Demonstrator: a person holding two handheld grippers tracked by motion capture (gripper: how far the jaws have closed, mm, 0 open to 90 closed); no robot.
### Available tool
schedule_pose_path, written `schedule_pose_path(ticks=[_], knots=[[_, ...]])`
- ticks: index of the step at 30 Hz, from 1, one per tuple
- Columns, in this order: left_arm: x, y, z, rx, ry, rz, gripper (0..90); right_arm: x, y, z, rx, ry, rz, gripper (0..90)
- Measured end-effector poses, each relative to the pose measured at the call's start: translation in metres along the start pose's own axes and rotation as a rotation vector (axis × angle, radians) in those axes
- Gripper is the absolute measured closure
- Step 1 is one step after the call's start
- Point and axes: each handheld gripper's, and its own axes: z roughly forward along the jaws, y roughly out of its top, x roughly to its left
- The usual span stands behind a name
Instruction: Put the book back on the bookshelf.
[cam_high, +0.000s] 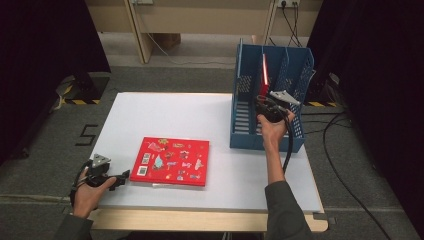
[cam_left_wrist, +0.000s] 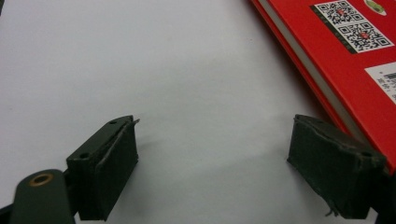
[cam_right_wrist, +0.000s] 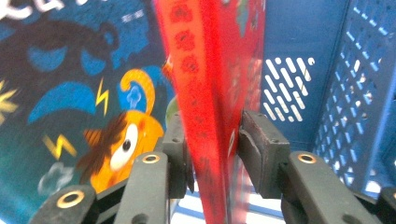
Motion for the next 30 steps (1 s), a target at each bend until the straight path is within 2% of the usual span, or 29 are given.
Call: schedule_pose_path(ticks=[2,5,12,17,20,21,25,28,29,30], knots=[[0.0,0.0,0.0,0.001,0.001,0.0,14.4,0.0,-0.002,-0.004,0.0,0.004,-0.031,67.9],[0.0,0.0,0.0,0.003,0.001,0.0,14.3,0.0,-0.005,-0.006,-0.001,0.001,-0.035,70.2],[0.0,0.0,0.0,0.001,-0.001,-0.002,14.2,0.002,-0.002,-0.001,0.0,-0.022,-0.079,70.4],[0.0,0.0,0.0,0.001,-0.001,-0.001,14.3,0.001,-0.003,-0.002,0.003,-0.013,-0.051,69.4],[0.0,0.0,0.0,-0.001,-0.002,-0.002,14.2,0.001,-0.002,-0.002,-0.005,-0.018,-0.057,62.2],[0.0,0.0,0.0,-0.001,-0.002,-0.002,14.2,0.001,-0.002,-0.002,-0.005,-0.018,-0.057,62.2],[0.0,0.0,0.0,-0.004,-0.003,-0.002,14.3,0.008,0.002,-0.016,-0.006,-0.029,-0.072,48.0],[0.0,0.0,0.0,-0.002,0.0,-0.001,14.4,0.009,0.002,-0.023,-0.013,-0.014,-0.052,45.2],[0.0,0.0,0.0,-0.002,0.0,-0.001,14.4,0.012,0.001,-0.032,-0.02,0.004,-0.057,43.1],[0.0,0.0,0.0,-0.001,0.0,0.0,14.4,0.012,0.001,-0.032,-0.02,0.004,-0.057,43.1]])
